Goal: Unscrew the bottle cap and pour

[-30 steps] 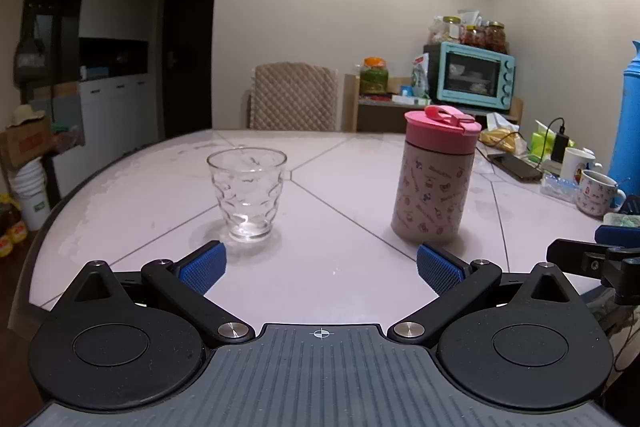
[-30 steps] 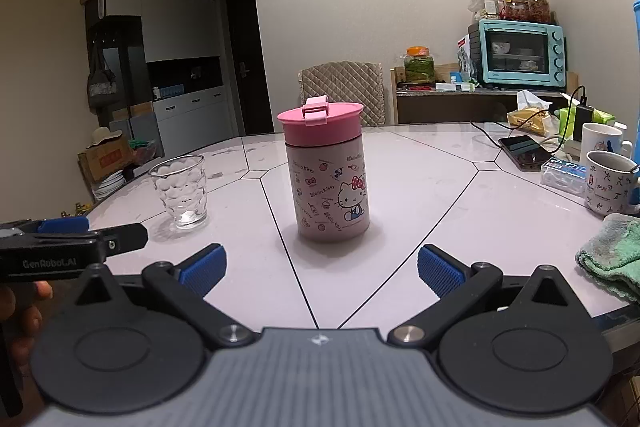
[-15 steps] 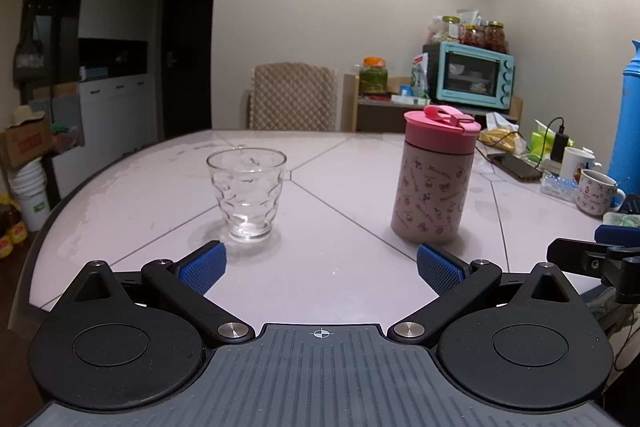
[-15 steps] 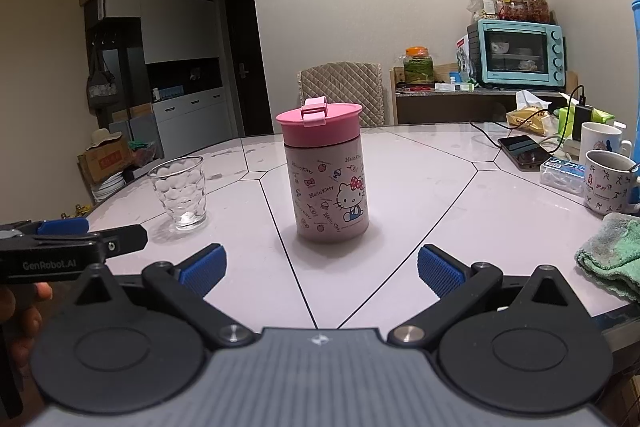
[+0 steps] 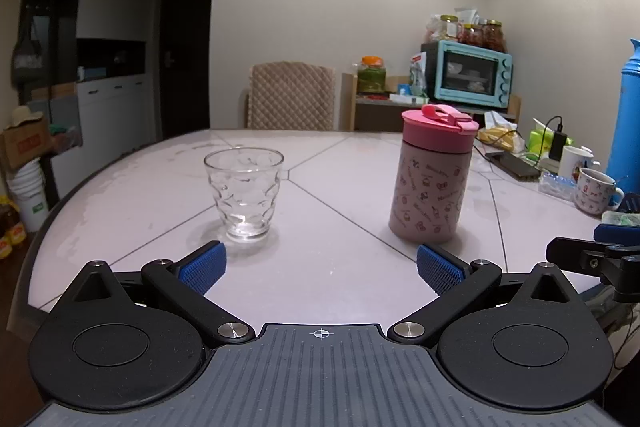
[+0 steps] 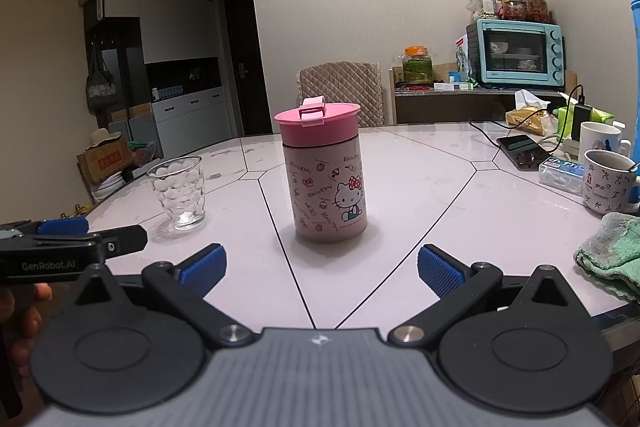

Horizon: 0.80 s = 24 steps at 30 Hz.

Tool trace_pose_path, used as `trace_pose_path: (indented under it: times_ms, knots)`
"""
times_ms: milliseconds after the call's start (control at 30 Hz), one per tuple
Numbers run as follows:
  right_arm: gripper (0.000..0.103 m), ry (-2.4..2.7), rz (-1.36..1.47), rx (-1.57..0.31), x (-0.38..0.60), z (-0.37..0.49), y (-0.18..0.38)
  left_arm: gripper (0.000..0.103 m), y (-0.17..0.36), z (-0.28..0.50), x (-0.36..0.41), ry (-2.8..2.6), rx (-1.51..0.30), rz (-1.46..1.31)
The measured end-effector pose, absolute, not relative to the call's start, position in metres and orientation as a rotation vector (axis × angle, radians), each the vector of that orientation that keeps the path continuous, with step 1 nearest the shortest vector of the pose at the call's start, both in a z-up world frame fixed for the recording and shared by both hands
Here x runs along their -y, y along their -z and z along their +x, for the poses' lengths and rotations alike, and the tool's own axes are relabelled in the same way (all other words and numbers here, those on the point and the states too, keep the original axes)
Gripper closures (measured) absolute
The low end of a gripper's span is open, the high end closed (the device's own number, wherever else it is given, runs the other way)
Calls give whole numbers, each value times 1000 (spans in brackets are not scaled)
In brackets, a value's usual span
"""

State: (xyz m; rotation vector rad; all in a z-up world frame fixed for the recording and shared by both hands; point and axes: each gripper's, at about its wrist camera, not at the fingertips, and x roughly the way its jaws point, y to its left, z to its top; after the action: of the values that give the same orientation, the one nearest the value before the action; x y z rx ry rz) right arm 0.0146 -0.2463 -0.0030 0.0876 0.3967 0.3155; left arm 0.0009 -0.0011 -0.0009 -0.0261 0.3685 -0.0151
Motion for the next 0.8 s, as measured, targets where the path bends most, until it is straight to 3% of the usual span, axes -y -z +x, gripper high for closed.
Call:
trace_pose_path:
  times_ms: [800]
  knots:
    - [0, -278, 51, -331, 256, 32, -21, 0, -9, 29, 14, 80, -342, 19]
